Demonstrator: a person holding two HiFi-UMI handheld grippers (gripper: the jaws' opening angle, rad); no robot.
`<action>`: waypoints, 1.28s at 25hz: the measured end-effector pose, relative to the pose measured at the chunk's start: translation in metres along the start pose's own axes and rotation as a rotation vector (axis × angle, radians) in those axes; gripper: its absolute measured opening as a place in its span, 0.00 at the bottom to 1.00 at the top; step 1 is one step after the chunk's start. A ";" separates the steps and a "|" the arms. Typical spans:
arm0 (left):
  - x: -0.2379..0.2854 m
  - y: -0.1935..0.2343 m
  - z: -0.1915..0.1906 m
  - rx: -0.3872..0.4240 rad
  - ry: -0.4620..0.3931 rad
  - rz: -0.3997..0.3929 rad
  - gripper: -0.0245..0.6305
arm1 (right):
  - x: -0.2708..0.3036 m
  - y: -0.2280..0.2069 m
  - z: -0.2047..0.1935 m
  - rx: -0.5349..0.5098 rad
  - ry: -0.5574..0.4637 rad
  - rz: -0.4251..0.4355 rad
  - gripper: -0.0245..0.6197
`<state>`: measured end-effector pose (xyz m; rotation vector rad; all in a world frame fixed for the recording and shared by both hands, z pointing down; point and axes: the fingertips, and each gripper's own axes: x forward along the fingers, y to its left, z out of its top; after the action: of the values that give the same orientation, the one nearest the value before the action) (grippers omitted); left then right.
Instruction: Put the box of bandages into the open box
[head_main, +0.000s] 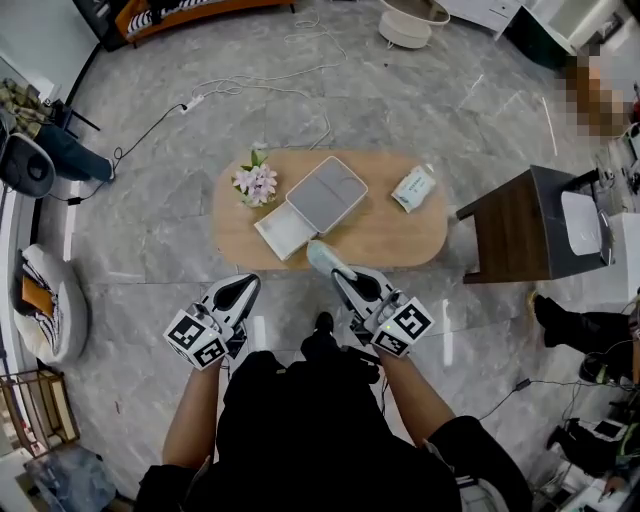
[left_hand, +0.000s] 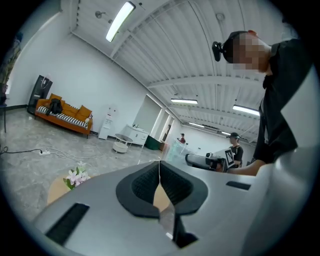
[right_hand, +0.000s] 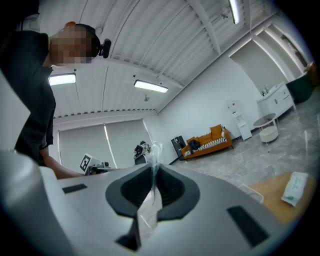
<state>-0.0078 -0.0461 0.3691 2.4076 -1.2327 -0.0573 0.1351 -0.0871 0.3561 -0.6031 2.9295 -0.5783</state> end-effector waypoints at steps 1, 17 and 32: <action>0.004 0.005 -0.001 -0.007 0.002 0.015 0.07 | 0.004 -0.008 -0.001 0.018 0.005 0.012 0.08; 0.041 0.128 -0.065 -0.024 0.084 0.015 0.06 | 0.095 -0.126 -0.092 0.358 0.041 -0.060 0.08; 0.066 0.204 -0.176 -0.108 0.162 -0.076 0.07 | 0.149 -0.181 -0.230 0.458 0.140 -0.134 0.08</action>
<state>-0.0839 -0.1386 0.6197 2.3157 -1.0387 0.0464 0.0259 -0.2208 0.6355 -0.7215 2.7383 -1.3049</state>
